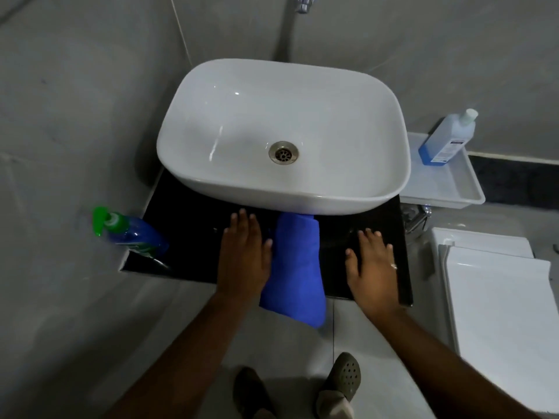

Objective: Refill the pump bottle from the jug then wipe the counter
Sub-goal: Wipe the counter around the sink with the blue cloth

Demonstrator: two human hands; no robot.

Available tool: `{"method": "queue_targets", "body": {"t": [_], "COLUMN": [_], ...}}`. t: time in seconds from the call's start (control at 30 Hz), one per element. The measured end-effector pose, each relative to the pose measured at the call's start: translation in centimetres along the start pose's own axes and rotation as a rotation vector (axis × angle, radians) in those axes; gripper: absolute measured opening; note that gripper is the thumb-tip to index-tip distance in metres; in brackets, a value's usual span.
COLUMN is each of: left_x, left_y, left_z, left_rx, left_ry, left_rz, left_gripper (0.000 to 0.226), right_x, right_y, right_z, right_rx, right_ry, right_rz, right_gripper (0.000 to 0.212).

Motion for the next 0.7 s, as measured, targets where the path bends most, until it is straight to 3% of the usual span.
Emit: {"method": "queue_targets", "body": {"t": [0.1, 0.17, 0.23, 0.37, 0.53, 0.7], "left_x": [-0.5, -0.7, -0.7, -0.6, -0.5, -0.5], "left_y": [0.0, -0.5, -0.8, -0.6, -0.7, -0.8], "left_z": [-2.7, -3.1, -3.1, -3.2, -3.3, -3.2], "left_rx": [0.112, 0.132, 0.146, 0.154, 0.167, 0.179], "left_ry": [0.026, 0.021, 0.005, 0.01, 0.038, 0.039], "left_rz": [0.009, 0.009, 0.02, 0.039, -0.005, -0.009], "left_gripper": [0.062, 0.061, 0.061, 0.06, 0.061, 0.06], "right_x": [-0.7, -0.5, -0.4, -1.5, 1.0, 2.4], "right_y": [-2.2, -5.0, -6.9, -5.0, -0.4, -1.9], "right_z": [-8.7, -12.2, -12.0, -6.3, 4.9, 2.2], "right_rx": [0.033, -0.05, -0.15, -0.27, -0.262, -0.169], "right_ry": [0.186, 0.191, 0.17, 0.398, 0.068, -0.482], "right_rz": [0.025, -0.083, -0.178, -0.199, -0.09, 0.09], "right_gripper": [0.049, 0.057, 0.063, 0.063, 0.068, 0.067]}}
Point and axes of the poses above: each hand's wrist, its own x-axis towards the middle knuckle, its own y-axis out of the back of the hand, z = x × y, the point moved 6 cm from there along x, towards the middle knuckle, and after that the axes turned 1 degree about -x, right-handed, at the moved point
